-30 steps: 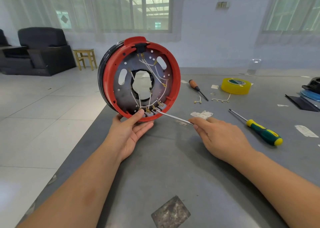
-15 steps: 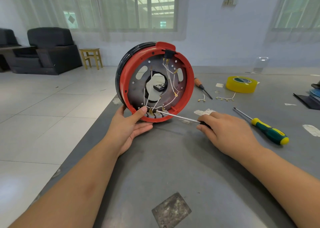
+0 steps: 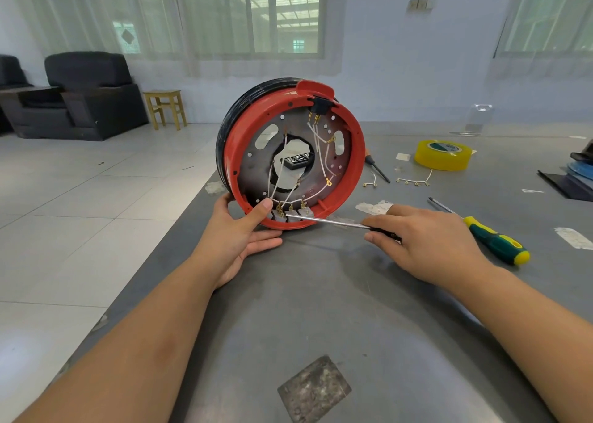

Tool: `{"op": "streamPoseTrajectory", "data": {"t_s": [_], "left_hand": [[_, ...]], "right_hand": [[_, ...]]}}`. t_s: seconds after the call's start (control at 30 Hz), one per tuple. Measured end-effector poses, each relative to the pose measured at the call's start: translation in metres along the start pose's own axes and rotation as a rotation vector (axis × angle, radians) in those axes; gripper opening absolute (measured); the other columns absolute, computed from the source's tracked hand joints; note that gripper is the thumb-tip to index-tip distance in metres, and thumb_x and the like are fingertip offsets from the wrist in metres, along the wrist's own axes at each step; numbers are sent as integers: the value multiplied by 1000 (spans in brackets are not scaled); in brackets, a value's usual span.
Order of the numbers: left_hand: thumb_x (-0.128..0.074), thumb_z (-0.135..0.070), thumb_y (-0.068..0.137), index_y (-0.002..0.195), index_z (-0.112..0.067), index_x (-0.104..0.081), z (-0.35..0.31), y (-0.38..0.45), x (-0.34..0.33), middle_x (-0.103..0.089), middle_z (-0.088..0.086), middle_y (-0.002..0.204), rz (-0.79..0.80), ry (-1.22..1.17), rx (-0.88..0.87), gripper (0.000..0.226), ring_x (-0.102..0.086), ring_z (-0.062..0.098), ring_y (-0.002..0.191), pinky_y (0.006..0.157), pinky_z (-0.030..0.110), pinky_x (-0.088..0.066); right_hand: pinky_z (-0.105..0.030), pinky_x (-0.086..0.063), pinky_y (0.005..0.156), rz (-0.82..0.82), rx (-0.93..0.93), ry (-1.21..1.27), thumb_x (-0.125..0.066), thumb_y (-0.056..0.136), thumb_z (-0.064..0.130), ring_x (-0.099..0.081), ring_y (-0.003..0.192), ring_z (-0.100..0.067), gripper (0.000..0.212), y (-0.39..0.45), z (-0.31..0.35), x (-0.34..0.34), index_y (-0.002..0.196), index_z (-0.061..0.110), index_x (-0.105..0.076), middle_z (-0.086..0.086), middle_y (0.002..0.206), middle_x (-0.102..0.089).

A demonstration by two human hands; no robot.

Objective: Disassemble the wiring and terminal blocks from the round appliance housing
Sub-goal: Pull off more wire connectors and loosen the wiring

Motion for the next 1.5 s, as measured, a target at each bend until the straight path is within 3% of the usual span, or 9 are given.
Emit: {"op": "streamPoseTrajectory", "data": {"t_s": [0.17,0.27,0.47,0.83,0.97,1.07,1.33,1.5], "left_hand": [[-91,-31,67,144,-33,-40,-1,-1,0,-69,16,125,-3,-7,15,92,-77,47,92,71,45,-65],[-93,-30,65,142,-30,-43,0,1,2,-73,19,120,-8,-19,34,92,-76,48,93,72,46,-65],[-87,-6,70,150,-31,-40,3,6,7,-77,22,112,64,-26,51,96,-75,48,99,74,46,-65],[-88,-6,68,151,-34,-37,4,4,5,-77,24,110,73,-2,29,101,-75,47,99,75,45,-65],[-89,-8,67,150,-31,-38,4,4,6,-77,23,111,60,-31,35,100,-76,46,99,75,43,-65],[-89,-7,66,145,-31,-41,3,3,6,-77,22,110,44,-47,34,96,-76,46,97,74,42,-65],[-84,-3,75,119,-32,-51,0,-1,4,-78,22,106,-2,-71,4,63,-77,44,93,70,39,-65],[-86,-5,65,123,-30,-50,-2,-3,4,-78,22,105,-15,-82,1,72,-77,45,93,72,40,-65]], "right_hand": [[-21,-23,46,-37,32,-15,-32,100,63,-66,92,-11,41,0,4,1,131,52,-58,19,111,-64],[-23,-35,49,-71,40,-44,-38,101,58,-68,89,-14,36,0,4,5,127,48,-62,17,109,-66],[-26,-44,53,-93,46,-57,-39,102,54,-69,87,-16,35,0,5,9,125,46,-64,15,104,-68],[-23,-31,49,-132,24,55,-45,100,51,-67,83,-17,29,-1,2,6,118,48,-68,15,97,-69],[-20,-23,48,-174,31,44,-47,101,51,-69,86,-18,28,-2,5,5,118,48,-69,15,100,-70],[-22,-26,49,-186,56,22,-48,101,50,-70,86,-19,28,-2,8,5,120,46,-69,13,101,-70],[-22,-29,51,-226,89,-30,-61,96,43,-71,74,-26,21,-4,13,7,109,35,-75,5,93,-74],[-25,-36,51,-268,117,-42,-57,96,43,-70,72,-26,25,-4,12,5,111,31,-75,2,88,-72]]}}
Point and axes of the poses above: each hand's wrist, its own y-axis towards the middle knuckle, its own x-axis out of the back of the hand, z = x × y, the point moved 4 cm from there along y, towards the middle knuckle
